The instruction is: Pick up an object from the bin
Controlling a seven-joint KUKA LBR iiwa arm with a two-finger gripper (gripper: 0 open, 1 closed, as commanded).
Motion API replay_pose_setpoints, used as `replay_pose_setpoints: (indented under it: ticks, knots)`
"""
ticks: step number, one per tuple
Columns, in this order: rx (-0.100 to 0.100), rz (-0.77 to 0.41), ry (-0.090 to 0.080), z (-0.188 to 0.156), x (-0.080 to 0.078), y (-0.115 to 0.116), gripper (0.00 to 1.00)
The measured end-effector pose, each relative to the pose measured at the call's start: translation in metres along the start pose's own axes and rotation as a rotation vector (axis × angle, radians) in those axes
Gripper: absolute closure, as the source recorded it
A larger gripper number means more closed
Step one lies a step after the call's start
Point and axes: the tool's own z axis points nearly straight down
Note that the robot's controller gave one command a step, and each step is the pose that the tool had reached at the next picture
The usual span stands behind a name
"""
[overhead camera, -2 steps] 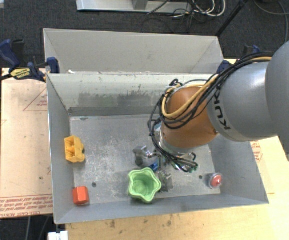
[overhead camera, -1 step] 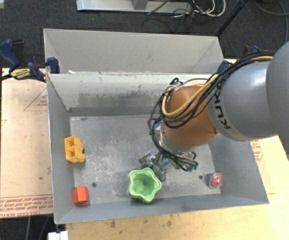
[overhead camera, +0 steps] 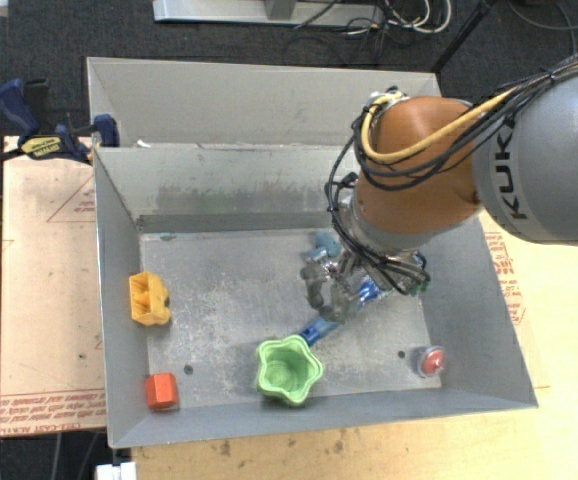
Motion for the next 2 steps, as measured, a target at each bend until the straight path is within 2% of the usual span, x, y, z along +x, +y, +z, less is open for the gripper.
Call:
replay_pose_setpoints:
  ticks: [1, 2]
  knots:
    - [-0.004, 0.001, 0.008, 0.004, 0.002, 0.001, 0.0]
    - [-0.01, -0.26, 0.015, 0.116, 0.016, 0.04, 0.0]
